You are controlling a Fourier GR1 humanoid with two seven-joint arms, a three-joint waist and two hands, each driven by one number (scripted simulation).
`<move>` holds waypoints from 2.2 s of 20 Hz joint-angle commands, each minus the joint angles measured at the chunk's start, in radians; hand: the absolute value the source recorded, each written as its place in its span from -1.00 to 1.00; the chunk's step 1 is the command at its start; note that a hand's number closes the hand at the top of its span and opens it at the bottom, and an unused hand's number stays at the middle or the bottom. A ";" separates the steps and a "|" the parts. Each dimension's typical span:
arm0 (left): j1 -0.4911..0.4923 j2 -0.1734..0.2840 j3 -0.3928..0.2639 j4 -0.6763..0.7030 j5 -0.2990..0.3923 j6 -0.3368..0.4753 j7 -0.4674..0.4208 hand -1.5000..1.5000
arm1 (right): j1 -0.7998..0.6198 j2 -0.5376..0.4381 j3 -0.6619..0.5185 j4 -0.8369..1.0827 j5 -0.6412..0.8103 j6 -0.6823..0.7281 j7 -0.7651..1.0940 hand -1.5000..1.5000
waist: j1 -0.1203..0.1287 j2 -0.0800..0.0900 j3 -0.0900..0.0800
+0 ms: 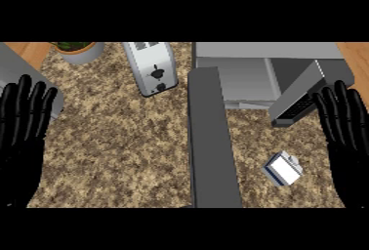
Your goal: Pick up the milk, place it into the microwave and close the microwave
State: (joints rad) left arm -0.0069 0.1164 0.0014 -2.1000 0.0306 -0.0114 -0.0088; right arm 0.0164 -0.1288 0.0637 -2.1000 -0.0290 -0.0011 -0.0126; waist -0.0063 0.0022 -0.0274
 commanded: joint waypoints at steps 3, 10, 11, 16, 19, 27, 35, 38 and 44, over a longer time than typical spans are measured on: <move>-0.057 0.022 0.090 0.107 0.049 -0.020 -0.035 -1.00 | 0.070 -0.039 0.002 -0.061 -0.053 0.094 -0.004 -1.00 | 0.001 -0.003 0.027; 0.009 -0.017 0.088 0.164 0.097 -0.016 0.022 -1.00 | 0.245 -0.054 0.111 -0.054 -0.301 0.323 -0.065 -1.00 | 0.000 -0.004 0.028; 0.019 -0.031 0.077 0.158 0.090 -0.005 0.027 -1.00 | 0.312 -0.066 0.099 -0.078 -0.334 0.357 -0.096 -1.00 | -0.004 -0.005 0.028; 0.175 -0.045 0.059 0.052 0.102 -0.050 -0.021 -1.00 | 0.417 -0.076 0.064 -0.063 -0.334 0.423 -0.180 -1.00 | 0.005 -0.004 0.028; 0.172 -0.048 0.063 0.076 0.088 -0.052 -0.040 -1.00 | 0.570 -0.070 0.073 -0.116 -0.250 0.451 -0.278 -1.00 | -0.004 -0.005 0.028; 0.359 -0.065 0.021 -0.079 0.095 -0.105 -0.052 -1.00 | 0.496 0.034 0.064 -0.076 -0.046 0.292 -0.303 -1.00 | 0.006 -0.005 0.027; 0.499 -0.072 0.049 -0.126 0.133 -0.172 -0.115 -1.00 | 0.368 0.079 -0.011 0.167 0.027 0.229 -0.423 -1.00 | 0.014 -0.004 0.028; 0.475 -0.114 -0.055 -0.045 0.023 -0.108 -0.181 -1.00 | 0.293 0.053 -0.070 0.231 0.005 0.235 -0.406 -1.00 | 0.011 -0.003 0.028; 0.451 -0.104 0.015 -0.033 0.038 -0.149 -0.194 -1.00 | 0.280 0.040 -0.135 0.342 0.011 0.231 -0.473 -1.00 | 0.008 -0.003 0.028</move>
State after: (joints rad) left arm 0.4763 0.0135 0.0034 -2.1495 0.0848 -0.1676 -0.1960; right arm 0.3272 -0.0815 -0.0238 -1.8305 -0.0206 0.2400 -0.4517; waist 0.0036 -0.0009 0.0001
